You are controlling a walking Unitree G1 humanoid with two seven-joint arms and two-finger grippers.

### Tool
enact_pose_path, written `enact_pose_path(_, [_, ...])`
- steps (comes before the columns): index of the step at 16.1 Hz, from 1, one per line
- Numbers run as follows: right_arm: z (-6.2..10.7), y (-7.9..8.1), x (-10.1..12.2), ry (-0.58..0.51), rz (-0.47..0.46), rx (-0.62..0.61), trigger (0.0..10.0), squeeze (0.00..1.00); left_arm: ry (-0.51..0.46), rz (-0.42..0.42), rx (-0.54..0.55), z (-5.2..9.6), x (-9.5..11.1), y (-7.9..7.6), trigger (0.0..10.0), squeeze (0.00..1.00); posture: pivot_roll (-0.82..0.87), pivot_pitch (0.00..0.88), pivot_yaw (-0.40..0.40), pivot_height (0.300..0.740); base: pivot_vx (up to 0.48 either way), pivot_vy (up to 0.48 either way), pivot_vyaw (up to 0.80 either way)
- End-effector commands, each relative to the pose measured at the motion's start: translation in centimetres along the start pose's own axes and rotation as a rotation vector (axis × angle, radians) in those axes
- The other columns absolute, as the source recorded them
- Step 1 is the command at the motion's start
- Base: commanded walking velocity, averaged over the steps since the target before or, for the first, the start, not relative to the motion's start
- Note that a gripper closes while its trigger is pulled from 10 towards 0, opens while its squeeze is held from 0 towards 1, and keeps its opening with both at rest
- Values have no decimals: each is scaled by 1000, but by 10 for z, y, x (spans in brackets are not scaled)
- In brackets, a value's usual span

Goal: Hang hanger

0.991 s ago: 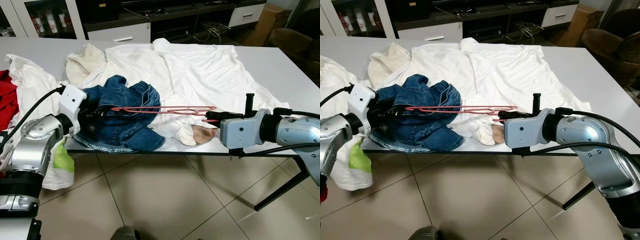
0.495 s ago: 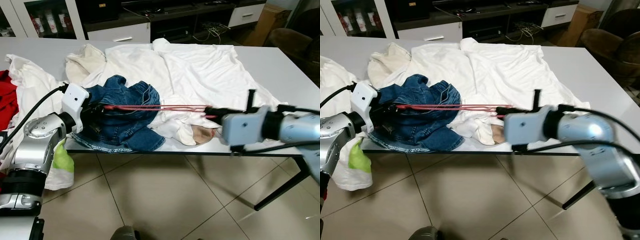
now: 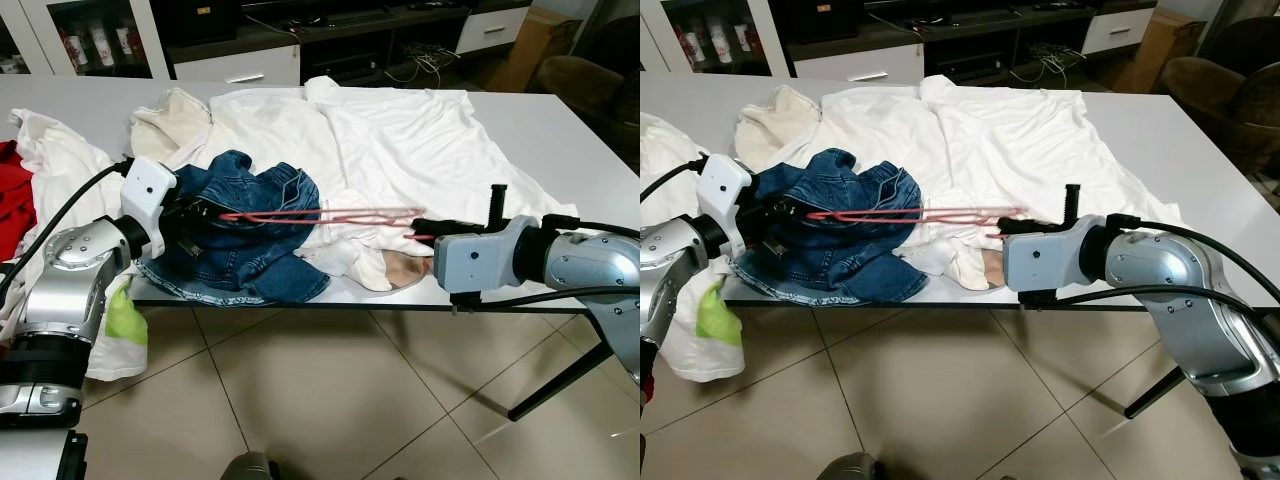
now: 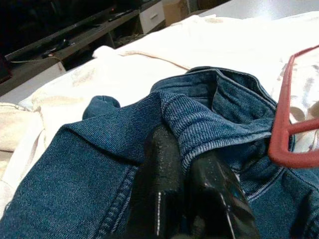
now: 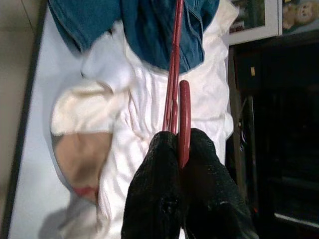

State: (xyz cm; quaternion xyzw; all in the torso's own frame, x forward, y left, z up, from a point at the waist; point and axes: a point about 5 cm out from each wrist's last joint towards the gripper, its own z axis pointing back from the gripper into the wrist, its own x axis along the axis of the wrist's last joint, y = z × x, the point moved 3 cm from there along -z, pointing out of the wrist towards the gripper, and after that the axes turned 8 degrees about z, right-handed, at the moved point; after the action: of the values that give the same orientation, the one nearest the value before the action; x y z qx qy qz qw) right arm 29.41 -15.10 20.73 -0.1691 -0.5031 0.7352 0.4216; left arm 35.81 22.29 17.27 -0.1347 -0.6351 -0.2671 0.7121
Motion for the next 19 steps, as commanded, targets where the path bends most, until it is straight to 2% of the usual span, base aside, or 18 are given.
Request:
enact_pose_path(1, [-1, -2, -4, 36, 29, 5, 10000, 0, -25, -32, -1, 2, 13, 2, 0, 0, 118, 8, 4, 740, 0, 0, 0])
enact_pose_path(5, [-11, 0, -3, 59, 65, 16, 10000, 0, -49, -71, -35, -2, 27, -8, 0, 0, 116, 11, 5, 740, 0, 0, 0])
enact_pose_path(9, [-23, 0, 4, 53, 84, 20, 10000, 0, -58, -86, -55, -5, 32, -13, 0, 0, 116, 11, 6, 740, 0, 0, 0])
enact_pose_path(12, [-31, 2, -3, 120, 101, 32, 10000, 0, -58, -92, -62, -4, 34, -15, 0, 0, 119, 10, 6, 740, 0, 0, 0])
enact_pose_path(16, [-37, -2, -8, 185, 64, 6, 10000, 0, -62, -97, -65, -4, 36, -16, 0, 0, 117, 10, 5, 740, 0, 0, 0])
enact_pose_path(19, [-47, -12, -14, 252, 1, -51, 10000, 0, -70, -102, -72, -7, 39, -20, 0, 0, 110, 12, 3, 740, 0, 0, 0])
